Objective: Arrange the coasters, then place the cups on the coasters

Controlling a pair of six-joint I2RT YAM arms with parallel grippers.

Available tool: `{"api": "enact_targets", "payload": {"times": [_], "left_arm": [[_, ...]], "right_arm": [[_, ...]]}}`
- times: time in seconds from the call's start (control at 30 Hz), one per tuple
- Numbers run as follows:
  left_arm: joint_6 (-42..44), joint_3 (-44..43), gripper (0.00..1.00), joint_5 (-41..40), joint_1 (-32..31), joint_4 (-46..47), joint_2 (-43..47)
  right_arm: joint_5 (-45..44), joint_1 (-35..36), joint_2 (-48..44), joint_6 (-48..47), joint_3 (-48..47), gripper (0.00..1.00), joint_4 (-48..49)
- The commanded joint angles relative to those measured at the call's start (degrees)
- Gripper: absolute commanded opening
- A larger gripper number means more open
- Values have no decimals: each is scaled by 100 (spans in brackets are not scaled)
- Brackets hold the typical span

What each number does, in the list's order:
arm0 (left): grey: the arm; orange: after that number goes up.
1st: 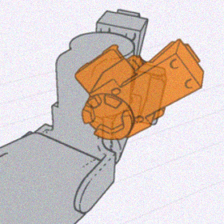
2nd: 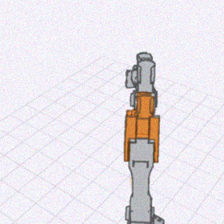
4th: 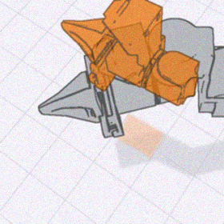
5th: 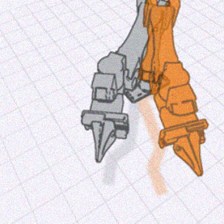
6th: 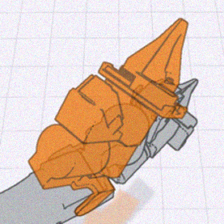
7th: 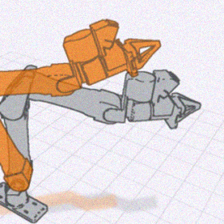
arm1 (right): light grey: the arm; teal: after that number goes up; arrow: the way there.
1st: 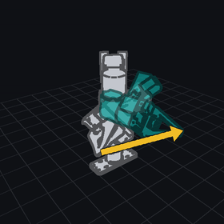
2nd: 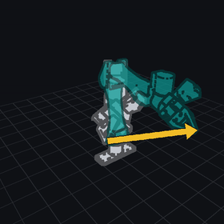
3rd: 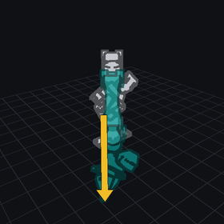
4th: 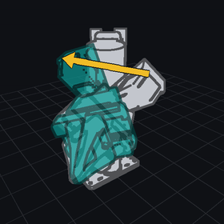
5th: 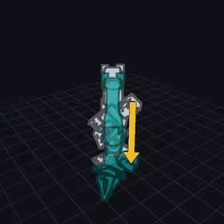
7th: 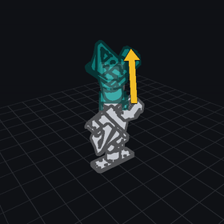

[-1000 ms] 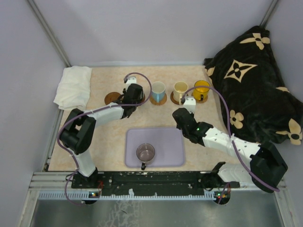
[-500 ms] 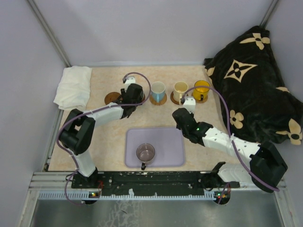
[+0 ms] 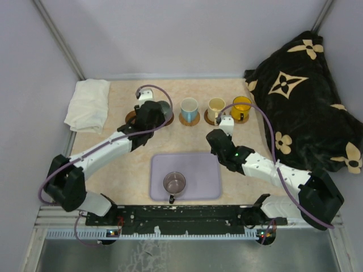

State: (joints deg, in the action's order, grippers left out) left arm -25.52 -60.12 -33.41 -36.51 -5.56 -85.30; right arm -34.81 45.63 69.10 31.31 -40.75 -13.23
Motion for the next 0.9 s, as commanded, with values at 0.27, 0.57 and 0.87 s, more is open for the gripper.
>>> {"api": "enact_targets", "payload": {"times": [0.27,0.57,0.87], "left_arm": [[-997,1480,65,844,-1282,-1690,2635],[-1720,1782,71,727,-2746,-2490,3418],[-2512,1316,72,500,-4176,-3463,2579]], "right_arm": [[356,19,-13,81,10,19,427],[766,16,315,103,-42,19,601],[782,16,281,86,-31,19,600]]}}
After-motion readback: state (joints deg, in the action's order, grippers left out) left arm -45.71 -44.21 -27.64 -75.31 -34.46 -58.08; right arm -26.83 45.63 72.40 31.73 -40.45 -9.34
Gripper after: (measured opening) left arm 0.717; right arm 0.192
